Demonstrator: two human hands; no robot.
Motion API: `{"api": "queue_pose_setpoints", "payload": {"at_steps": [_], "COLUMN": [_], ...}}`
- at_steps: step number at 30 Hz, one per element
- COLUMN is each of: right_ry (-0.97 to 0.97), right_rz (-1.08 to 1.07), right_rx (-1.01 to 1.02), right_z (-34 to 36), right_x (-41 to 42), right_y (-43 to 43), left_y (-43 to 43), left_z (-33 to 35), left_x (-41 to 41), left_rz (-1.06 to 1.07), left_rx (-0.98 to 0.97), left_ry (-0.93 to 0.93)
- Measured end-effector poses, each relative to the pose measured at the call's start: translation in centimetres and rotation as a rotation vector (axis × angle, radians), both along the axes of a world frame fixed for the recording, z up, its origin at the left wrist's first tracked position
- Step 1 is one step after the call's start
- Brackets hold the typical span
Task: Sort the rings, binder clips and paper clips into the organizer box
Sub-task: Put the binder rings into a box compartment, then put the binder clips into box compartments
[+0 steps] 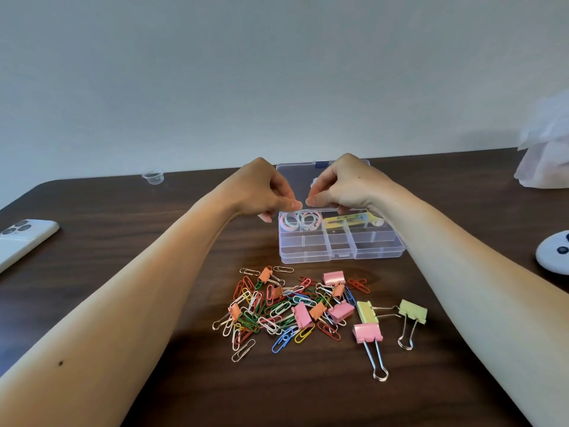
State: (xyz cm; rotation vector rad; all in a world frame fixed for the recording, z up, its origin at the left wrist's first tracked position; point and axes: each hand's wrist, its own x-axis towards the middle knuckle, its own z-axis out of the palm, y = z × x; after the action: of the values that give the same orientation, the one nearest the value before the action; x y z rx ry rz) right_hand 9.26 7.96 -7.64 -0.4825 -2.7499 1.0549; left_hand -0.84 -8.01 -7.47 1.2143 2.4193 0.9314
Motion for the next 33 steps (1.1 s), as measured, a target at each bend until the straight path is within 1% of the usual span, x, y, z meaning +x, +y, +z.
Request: {"api": "queue_pose_setpoints", "payload": {"at_steps": [2,5,10,13,16,19,23,26,28,30,33], "right_ry": [0.021,0.011,-0.053,-0.067,-0.069,-0.082,-0.108,-0.107,-0.113,-0.121,-0.121], "right_rz": [0.014,0.093,0.169,0.198,0.230,0.247,0.262,0.248,0.228,0.208,0.195], "right_rx": [-0.003,0.041,0.089,0.117,0.213,0.264,0.268,0.273,0.267,0.269,0.283], "right_z": [0.4,0.5,0.0,-0.9,-1.5,-2.0,-2.4,-2.5,-2.5,-2.5,-2.1], "right_x": [1.0,3.4,7.5,9.0,9.6,9.5,9.3,9.3,9.4,9.6,9.9], "right_y": [-0.4,-1.1,-1.4,-1.9,-2.6,-3.0,-3.3,-3.3,-3.1,-2.8,-2.2], "left_y": [-0.4,-1.6,-4.4,-5.3,-5.5,-5.6,-5.7,-5.4,-4.8,-4.0,-3.0], "left_z": [0.3,0.7,0.6,0.2,0.1,-0.1,0.1,0.8,1.1,0.8,0.0], "left_x": [1.0,2.6,4.3,4.7,4.8,4.7,4.9,5.8,7.0,8.4,9.9], "left_rz": [-0.036,-0.094,-0.207,-0.191,-0.160,-0.152,-0.159,-0.144,-0.151,-0.184,-0.296], "left_rx": [-0.034,-0.096,-0.330,-0.426,-0.464,-0.478,-0.490,-0.364,-0.281,-0.259,-0.252], "left_ry": [-0.003,-0.013,0.021,0.075,0.140,0.130,0.164,0.245,0.262,0.260,0.251]}}
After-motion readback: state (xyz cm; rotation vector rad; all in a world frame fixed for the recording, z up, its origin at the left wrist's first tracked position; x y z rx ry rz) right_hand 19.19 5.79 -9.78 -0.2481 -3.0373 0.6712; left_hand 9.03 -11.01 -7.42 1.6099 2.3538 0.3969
